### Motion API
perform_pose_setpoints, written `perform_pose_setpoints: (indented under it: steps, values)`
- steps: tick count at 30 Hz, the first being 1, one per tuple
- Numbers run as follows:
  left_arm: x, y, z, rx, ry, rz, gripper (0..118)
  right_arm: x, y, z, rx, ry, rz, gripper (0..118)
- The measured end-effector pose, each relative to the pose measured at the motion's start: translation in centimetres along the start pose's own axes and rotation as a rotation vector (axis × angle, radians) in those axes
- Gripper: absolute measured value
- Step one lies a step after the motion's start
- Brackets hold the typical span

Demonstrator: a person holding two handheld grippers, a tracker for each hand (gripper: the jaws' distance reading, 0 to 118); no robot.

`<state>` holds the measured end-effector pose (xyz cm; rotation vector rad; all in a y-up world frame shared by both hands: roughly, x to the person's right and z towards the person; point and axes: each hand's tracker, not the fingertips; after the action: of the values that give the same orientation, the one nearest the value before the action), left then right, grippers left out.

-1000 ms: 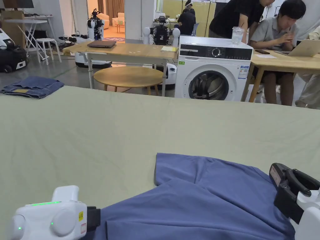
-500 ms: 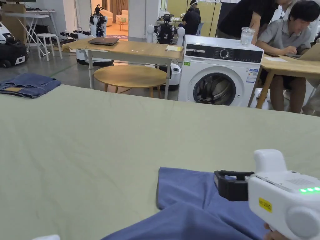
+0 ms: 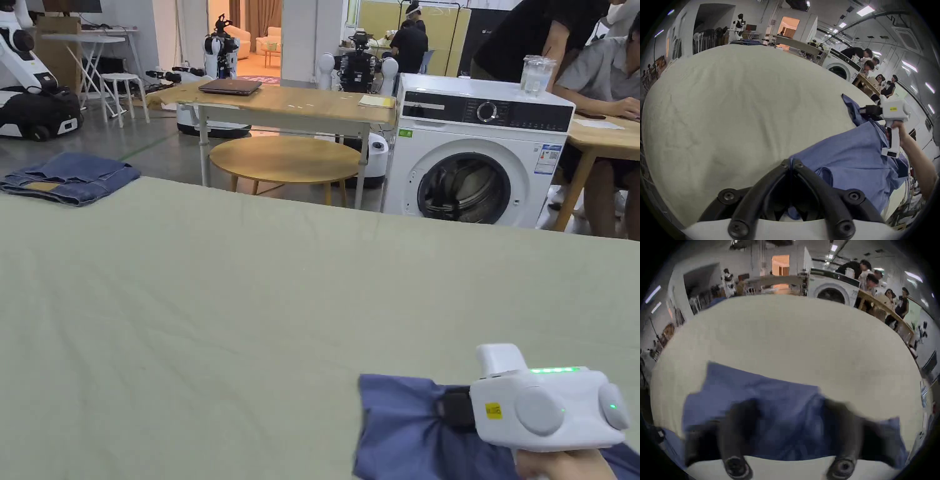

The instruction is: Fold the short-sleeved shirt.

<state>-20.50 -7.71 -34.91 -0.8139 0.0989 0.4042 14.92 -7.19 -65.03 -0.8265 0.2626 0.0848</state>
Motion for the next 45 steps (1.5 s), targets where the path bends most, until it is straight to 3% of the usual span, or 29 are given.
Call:
perform_pose_setpoints:
  steps: [1, 2, 4, 5, 8, 16, 21, 27, 34, 45]
  values:
    - [0.1, 0.1, 0.0, 0.003, 0.004, -0.004, 0, 0.2, 0.1, 0.5, 0.037, -0.061, -0.017, 0]
    - [0.3, 0.2, 0.1, 0.01, 0.009, -0.008, 0, 0.5, -0.4, 0.9, 0.035, -0.087, -0.048, 0]
    - [0.6, 0.3, 0.6, 0.026, 0.012, -0.01, 0, 1.5, -1.2, 1.9, 0.066, -0.02, -0.08, 0]
    - [0.7, 0.4, 1.1, 0.038, 0.01, -0.014, 0, 1.9, -1.5, 2.7, 0.104, -0.067, -0.095, 0]
    - [1.1, 1.3, 3.2, 0.104, 0.006, -0.046, 0, 3.3, -2.4, 8.9, 0.29, -0.064, -0.208, 0]
    - [2.2, 7.5, 12.1, 0.395, -0.004, -0.084, 0, 8.6, -5.1, 32.6, 0.774, -0.056, -0.404, 0]
    - [4.2, 13.5, 19.4, 0.585, -0.065, -0.113, 0, 8.7, -6.3, 44.9, 0.962, -0.079, -0.426, 0]
    - [8.6, 18.4, 28.6, 0.805, -0.133, -0.181, 0, 5.9, -6.0, 54.3, 1.163, -0.147, -0.352, 0]
    - [10.5, 24.6, 30.9, 0.841, -0.173, -0.15, 0, 5.2, -1.9, 57.1, 1.194, -0.153, -0.324, 0]
    - [15.0, 39.0, 22.8, 0.783, -0.118, -0.169, 0, 8.5, 15.0, 49.7, 1.082, -0.193, -0.3, 0]
